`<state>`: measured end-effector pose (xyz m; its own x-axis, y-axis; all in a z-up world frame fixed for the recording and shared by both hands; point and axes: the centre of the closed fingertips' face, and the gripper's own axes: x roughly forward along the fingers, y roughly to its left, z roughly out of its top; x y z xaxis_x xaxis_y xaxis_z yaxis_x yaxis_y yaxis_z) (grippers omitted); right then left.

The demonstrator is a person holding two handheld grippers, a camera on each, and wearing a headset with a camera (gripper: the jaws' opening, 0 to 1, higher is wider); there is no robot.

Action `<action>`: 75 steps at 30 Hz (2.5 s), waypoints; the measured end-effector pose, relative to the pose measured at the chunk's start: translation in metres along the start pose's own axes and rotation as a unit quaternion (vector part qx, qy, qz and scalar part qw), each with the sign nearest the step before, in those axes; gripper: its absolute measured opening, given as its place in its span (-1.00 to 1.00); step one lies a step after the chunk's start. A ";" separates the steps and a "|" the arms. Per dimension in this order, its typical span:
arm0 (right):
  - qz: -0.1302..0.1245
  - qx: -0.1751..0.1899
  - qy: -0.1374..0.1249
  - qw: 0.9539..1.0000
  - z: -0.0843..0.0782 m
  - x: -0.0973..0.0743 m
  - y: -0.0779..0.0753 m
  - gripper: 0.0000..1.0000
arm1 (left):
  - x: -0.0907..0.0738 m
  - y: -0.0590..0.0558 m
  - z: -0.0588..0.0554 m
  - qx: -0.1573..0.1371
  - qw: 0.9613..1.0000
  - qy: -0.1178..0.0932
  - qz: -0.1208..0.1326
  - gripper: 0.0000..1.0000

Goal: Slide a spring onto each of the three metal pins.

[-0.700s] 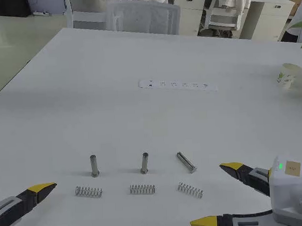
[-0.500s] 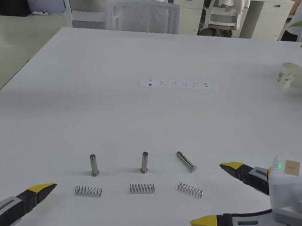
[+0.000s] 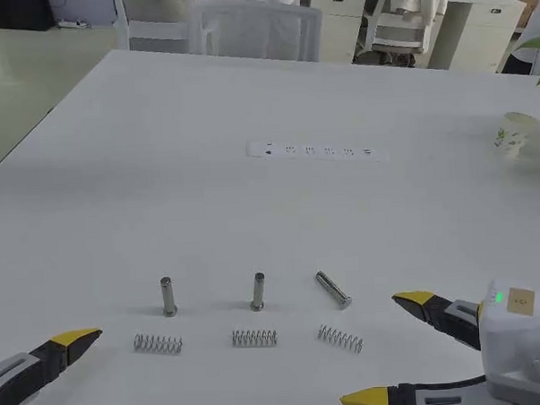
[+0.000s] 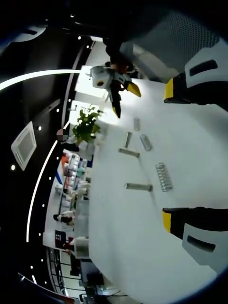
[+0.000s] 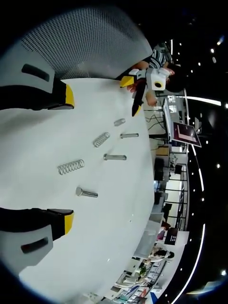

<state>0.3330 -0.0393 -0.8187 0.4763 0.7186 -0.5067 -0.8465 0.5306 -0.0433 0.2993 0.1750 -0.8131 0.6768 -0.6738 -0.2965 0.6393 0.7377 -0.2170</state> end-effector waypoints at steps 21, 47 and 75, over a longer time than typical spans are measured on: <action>0.004 -0.002 0.008 1.000 -0.002 0.001 0.003 0.70 | 0.000 -0.001 0.001 0.000 1.000 0.000 -0.001 0.73; -0.005 0.004 0.002 1.000 0.001 0.000 -0.005 0.69 | -0.002 0.000 -0.001 -0.002 1.000 -0.002 0.002 0.72; -0.021 -0.029 0.002 0.999 0.030 0.008 -0.033 0.65 | -0.004 0.000 0.001 -0.003 1.000 -0.006 0.003 0.72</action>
<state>0.3720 -0.0375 -0.7954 0.5104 0.6945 -0.5070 -0.8385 0.5329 -0.1141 0.2970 0.1782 -0.8113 0.6847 -0.6701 -0.2866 0.6337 0.7417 -0.2200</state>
